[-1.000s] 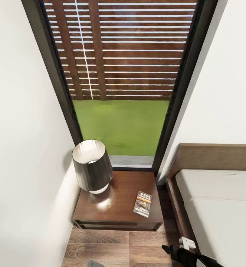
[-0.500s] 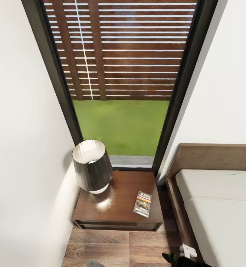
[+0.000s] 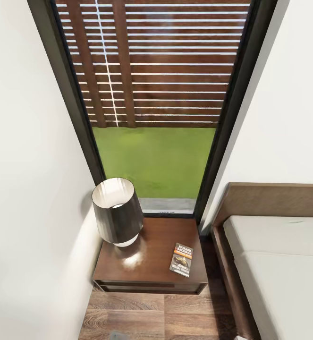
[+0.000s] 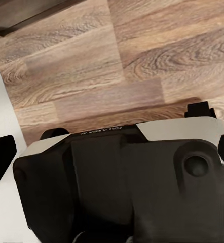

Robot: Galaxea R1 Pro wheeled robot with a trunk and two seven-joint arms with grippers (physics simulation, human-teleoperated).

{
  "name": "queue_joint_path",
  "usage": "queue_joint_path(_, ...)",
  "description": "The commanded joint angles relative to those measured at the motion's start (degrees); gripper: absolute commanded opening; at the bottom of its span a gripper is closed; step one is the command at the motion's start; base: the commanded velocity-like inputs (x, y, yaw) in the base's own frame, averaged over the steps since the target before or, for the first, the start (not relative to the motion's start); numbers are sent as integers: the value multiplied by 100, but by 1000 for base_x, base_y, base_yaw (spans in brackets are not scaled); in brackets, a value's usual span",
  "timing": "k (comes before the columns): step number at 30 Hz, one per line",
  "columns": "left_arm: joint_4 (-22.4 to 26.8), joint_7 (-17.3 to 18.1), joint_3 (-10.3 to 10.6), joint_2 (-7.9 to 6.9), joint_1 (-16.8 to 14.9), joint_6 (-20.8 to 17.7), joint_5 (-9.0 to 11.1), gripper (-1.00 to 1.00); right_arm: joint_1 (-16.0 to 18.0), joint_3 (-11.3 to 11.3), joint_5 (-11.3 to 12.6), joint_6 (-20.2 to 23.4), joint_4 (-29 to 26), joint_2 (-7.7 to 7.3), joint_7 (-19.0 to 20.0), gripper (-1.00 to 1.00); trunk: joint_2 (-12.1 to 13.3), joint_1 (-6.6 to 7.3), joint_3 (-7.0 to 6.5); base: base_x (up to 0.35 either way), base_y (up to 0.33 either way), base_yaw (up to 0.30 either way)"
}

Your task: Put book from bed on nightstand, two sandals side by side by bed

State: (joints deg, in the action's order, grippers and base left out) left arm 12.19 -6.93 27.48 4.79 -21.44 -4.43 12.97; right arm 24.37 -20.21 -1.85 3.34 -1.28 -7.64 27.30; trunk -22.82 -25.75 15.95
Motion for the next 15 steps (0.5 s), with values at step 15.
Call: queue_joint_path(15,-310,-15,47,-221,7,299,390,100,-687,-48,-23,35,246,5,22,100,-10,-3,9,0,0,0)
